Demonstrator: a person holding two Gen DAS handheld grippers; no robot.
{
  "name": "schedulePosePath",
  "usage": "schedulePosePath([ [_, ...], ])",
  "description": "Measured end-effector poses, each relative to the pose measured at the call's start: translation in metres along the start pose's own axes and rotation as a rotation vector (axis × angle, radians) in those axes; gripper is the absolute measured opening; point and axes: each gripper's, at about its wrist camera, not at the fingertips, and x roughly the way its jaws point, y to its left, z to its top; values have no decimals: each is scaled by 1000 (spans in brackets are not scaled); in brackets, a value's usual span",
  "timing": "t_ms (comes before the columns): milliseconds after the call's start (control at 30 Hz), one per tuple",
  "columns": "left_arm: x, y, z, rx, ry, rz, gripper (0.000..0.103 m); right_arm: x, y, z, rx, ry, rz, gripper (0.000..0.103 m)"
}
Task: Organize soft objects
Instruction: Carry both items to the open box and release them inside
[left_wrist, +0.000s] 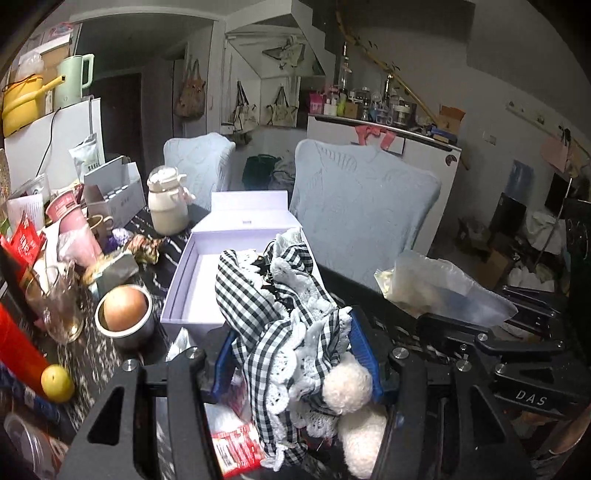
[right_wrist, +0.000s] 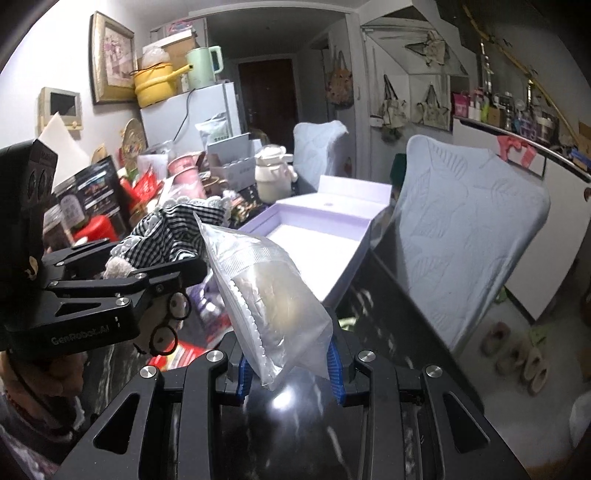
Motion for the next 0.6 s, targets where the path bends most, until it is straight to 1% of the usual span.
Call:
schedulePosePath([
  [200,20,12,24,6,-41,16,55,15,-10,24,9,-12,4,32],
  [400,45,24,52,22,-71,41,55,39,-17,51,-8,-17,12,32],
  [600,72,37,76,15,-80,53,55,69,-29,79,-25,-22,13,32],
])
